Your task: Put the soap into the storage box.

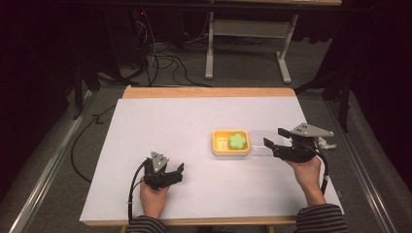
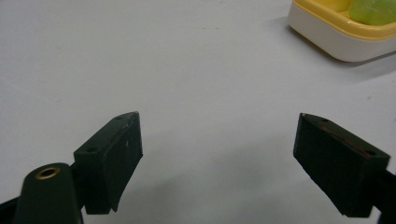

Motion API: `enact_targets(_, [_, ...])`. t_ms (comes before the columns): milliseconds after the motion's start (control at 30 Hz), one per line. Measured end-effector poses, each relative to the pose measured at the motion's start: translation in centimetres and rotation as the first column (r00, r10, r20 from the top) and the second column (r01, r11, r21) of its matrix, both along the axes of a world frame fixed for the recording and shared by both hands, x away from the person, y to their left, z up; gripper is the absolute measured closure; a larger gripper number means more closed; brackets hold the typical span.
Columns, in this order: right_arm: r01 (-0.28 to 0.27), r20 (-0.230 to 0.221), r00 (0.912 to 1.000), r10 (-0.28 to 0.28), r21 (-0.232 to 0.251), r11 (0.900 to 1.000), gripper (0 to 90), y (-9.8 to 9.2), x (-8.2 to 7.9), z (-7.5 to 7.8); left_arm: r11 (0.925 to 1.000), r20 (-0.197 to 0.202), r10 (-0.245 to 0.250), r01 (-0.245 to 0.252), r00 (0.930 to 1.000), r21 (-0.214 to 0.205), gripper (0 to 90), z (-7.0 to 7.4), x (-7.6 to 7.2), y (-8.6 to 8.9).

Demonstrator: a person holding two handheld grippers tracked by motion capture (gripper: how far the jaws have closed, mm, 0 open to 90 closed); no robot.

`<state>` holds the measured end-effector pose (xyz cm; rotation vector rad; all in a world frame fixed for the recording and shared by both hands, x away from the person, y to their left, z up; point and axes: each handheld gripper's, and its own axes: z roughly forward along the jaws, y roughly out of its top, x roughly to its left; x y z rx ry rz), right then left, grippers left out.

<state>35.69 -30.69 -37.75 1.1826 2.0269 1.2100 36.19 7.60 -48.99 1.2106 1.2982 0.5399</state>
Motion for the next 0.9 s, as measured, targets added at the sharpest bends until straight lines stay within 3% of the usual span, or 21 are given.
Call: enact_targets(900, [0.028,0.011,0.9995,-0.029,0.023,0.9993,31.4,-1.5,-2.1,-0.6,1.0,0.001,0.0,0.0,1.0,0.005,16.2,0.0,0.0,0.0])
